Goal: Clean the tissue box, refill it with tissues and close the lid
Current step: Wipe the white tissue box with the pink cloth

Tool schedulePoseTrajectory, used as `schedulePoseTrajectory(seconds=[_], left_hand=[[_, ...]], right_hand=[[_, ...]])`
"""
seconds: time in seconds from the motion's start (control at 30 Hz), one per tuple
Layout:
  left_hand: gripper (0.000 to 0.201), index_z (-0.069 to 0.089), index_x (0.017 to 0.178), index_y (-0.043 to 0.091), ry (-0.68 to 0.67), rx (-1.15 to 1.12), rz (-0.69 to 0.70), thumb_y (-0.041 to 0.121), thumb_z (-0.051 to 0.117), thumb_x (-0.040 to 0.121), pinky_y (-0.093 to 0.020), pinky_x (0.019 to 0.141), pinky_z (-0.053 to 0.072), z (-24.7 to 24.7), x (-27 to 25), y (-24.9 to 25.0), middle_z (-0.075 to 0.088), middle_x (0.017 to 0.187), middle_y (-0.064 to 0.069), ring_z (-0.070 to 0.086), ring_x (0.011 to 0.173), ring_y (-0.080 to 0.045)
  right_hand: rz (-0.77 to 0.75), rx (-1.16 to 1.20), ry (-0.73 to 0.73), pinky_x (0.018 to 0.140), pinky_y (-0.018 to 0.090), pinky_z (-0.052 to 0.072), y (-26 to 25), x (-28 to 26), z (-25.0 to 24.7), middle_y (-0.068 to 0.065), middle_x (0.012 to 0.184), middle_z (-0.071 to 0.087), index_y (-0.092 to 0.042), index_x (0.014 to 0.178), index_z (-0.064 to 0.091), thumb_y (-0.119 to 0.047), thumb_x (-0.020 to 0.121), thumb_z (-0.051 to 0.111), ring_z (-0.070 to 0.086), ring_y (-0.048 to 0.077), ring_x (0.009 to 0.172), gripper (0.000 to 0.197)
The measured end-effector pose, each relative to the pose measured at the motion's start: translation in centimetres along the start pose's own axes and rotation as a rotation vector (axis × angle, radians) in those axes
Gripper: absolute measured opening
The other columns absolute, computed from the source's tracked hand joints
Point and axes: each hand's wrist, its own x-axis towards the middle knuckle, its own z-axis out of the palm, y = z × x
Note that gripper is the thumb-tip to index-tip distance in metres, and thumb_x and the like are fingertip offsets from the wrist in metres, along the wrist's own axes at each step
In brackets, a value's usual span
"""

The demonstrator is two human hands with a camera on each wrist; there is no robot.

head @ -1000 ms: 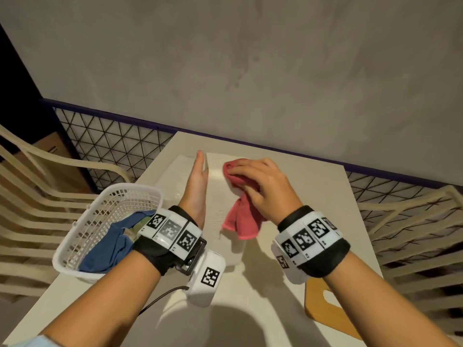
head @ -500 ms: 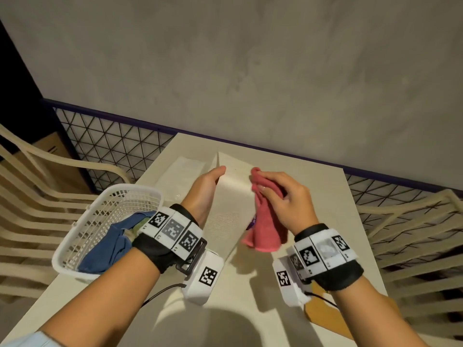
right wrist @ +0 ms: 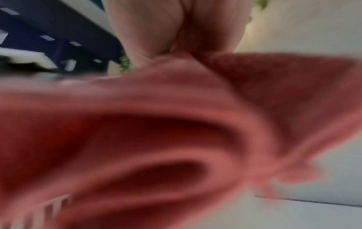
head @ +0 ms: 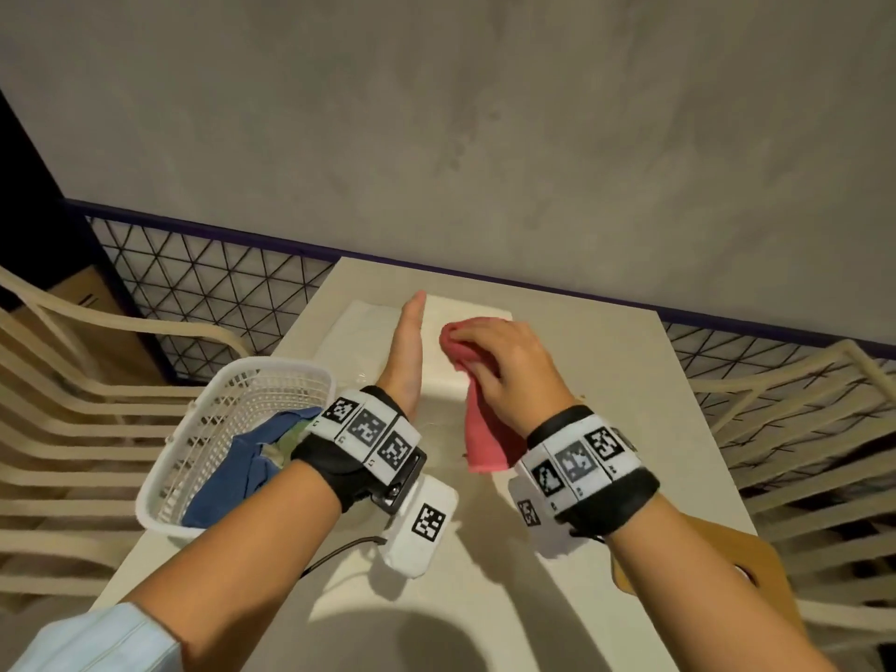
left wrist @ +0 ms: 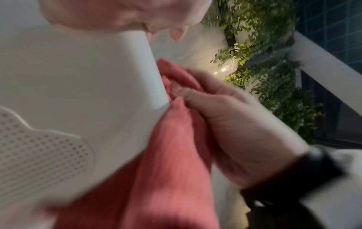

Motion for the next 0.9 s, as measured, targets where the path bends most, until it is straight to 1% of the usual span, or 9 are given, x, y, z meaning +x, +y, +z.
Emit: schedulePoseTrajectory(seconds=[0.1,0.23,0.3,0.4,0.53,0.6,0.7,0.8,0.9], left_hand=[[0.048,0.060,0.091,0.020,-0.042,-0.043,0.054,0.046,0.020,0.097,-0.029,0.084,0.045,-0.9,-0.3,0.1,0.065,0.090,0.000,0.061,0.090,-0.018],[0.055,0.062,0.080,0.015,-0.110,-0.068,0.075,0.048,0.020,0.096,-0.019,0.061,0.052,-1.7,-0.5,0.2,0.070,0.063,0.004,0.063,0.068,-0.011],[0.053,0.060,0.081,0.014,-0.098,-0.052,0.082,0.048,0.023,0.096,-0.017,0.062,0.053,-1.8,-0.7,0.1,0.067,0.070,0.001,0.061,0.073,-0.011],[0.047,0.059,0.102,0.013,-0.084,-0.066,0.124,0.043,0.023,0.098,-0.022,0.089,0.048,-1.4,-1.0,0.5,0.062,0.102,-0.003,0.058,0.097,-0.012],[0.047,0.060,0.094,0.017,-0.112,-0.141,0.171,0.041,0.019,0.099,-0.017,0.069,0.051,-1.3,0.0,1.0,0.065,0.086,0.001,0.062,0.079,-0.010],[0.049,0.060,0.090,0.014,-0.079,-0.177,0.173,0.041,0.020,0.099,-0.015,0.063,0.053,-1.6,0.6,1.3,0.068,0.077,0.001,0.064,0.072,-0.009],[0.054,0.060,0.078,0.010,-0.101,-0.165,0.181,0.044,0.022,0.097,-0.013,0.055,0.052,-1.8,0.9,1.5,0.067,0.056,0.004,0.065,0.054,-0.006],[0.051,0.055,0.074,0.012,-0.129,-0.080,0.195,0.038,0.020,0.099,-0.008,0.057,0.051,-1.3,0.5,1.1,0.066,0.048,0.010,0.063,0.051,0.003],[0.049,0.060,0.086,0.017,-0.132,-0.039,0.201,0.039,0.018,0.099,-0.007,0.066,0.050,-0.9,0.5,1.0,0.070,0.059,0.017,0.065,0.059,0.007]], right_hand=[[0.176,0.003,0.123,0.087,0.020,0.027,0.1,0.0,-0.6,0.006,0.123,0.056,-0.011,0.114,0.060,-0.008,0.089,0.050,0.045,0.026,0.108,0.027],[0.014,-0.030,0.082,0.093,0.027,0.031,-3.7,-2.9,0.8,0.007,0.119,0.060,-0.011,0.112,0.062,-0.001,0.083,0.056,0.048,0.027,0.109,0.031],[-0.041,-0.008,0.074,0.093,0.025,0.030,-4.4,-2.4,1.0,0.007,0.115,0.063,-0.010,0.110,0.063,0.002,0.081,0.058,0.049,0.028,0.108,0.032],[0.023,0.012,0.136,0.091,0.019,0.027,-3.5,0.1,0.4,0.006,0.116,0.062,-0.010,0.111,0.062,-0.003,0.086,0.054,0.047,0.027,0.108,0.028],[0.119,-0.020,0.218,0.090,0.025,0.034,-2.8,1.8,0.3,0.006,0.118,0.060,-0.009,0.110,0.062,-0.005,0.088,0.052,0.047,0.030,0.105,0.025],[0.062,-0.065,0.170,0.090,0.034,0.038,-3.9,1.8,1.0,0.008,0.117,0.060,-0.008,0.110,0.062,-0.003,0.085,0.053,0.046,0.032,0.103,0.027],[-0.088,-0.052,0.069,0.086,0.032,0.037,-4.8,1.3,1.6,0.010,0.115,0.061,-0.007,0.109,0.062,-0.002,0.082,0.056,0.047,0.031,0.098,0.029],[-0.047,-0.015,0.048,0.092,0.031,0.033,-2.8,2.3,1.2,0.009,0.120,0.057,-0.010,0.113,0.060,-0.007,0.086,0.054,0.045,0.030,0.104,0.029],[0.135,0.035,0.183,0.090,0.021,0.025,-0.9,3.2,0.6,0.009,0.122,0.054,-0.012,0.116,0.058,-0.012,0.090,0.051,0.042,0.031,0.107,0.027]])
